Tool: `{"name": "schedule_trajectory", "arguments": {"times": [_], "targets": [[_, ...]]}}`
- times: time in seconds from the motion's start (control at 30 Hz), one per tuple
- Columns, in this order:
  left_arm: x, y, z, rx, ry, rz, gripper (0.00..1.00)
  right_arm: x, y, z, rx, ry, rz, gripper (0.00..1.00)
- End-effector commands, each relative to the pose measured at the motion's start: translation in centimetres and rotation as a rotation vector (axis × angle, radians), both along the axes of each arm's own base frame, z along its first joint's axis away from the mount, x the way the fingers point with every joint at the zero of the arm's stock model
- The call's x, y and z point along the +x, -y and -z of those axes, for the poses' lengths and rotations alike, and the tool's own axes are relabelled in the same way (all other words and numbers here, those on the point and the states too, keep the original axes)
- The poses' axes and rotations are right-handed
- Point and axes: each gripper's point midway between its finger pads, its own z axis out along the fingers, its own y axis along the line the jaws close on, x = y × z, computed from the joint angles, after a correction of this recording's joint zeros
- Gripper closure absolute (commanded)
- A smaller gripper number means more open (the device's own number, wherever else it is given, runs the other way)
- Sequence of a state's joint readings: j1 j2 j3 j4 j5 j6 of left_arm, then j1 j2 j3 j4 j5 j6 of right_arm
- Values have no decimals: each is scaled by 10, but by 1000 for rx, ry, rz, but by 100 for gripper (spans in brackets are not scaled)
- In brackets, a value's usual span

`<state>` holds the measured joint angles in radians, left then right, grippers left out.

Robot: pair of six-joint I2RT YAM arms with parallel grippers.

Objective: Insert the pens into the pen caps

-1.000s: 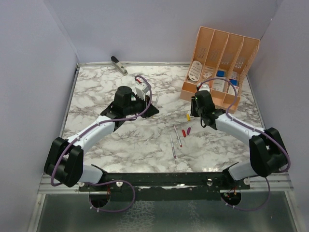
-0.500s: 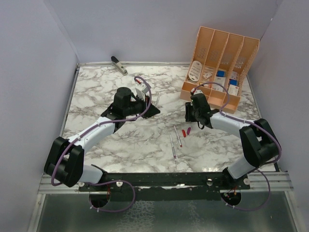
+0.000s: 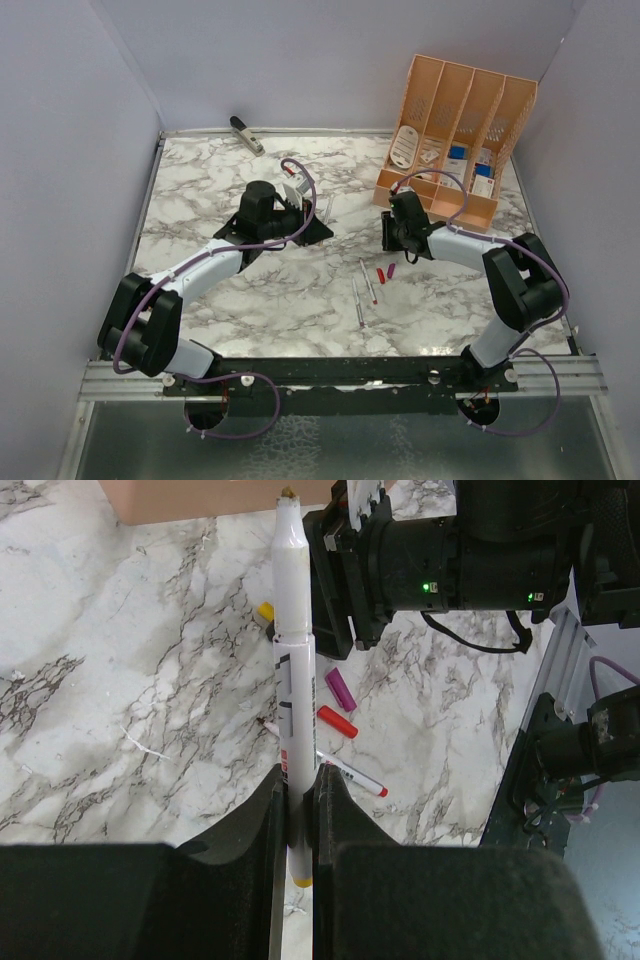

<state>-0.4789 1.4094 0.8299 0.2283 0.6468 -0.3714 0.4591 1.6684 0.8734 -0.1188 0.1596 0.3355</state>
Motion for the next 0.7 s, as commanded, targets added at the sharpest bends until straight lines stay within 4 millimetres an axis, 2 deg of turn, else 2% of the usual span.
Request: {"name": "schedule_trajectory", "arguments": {"times": [0.0,0.3,0.37,0.47,0.57,0.67], "targets": [[2,5,-12,-34,6,29,100,9,-5,0,3,9,3,66],[2,6,-12,-41,3,34,100,-5,3,21,-24,-60,31,71],[1,5,-12,-44,1,35,100,-6,4,26,-29,-78,43,78],[2,4,-13,-45,1,29,100,-10,5,30,-27,-97,56,97],[3,2,-13,-40,-1,17,100,-8,4,28,-22,-91,61,99],[4,1,-12,-33,-2,10,100,0,-3,12,16,-41,51,99]]}}
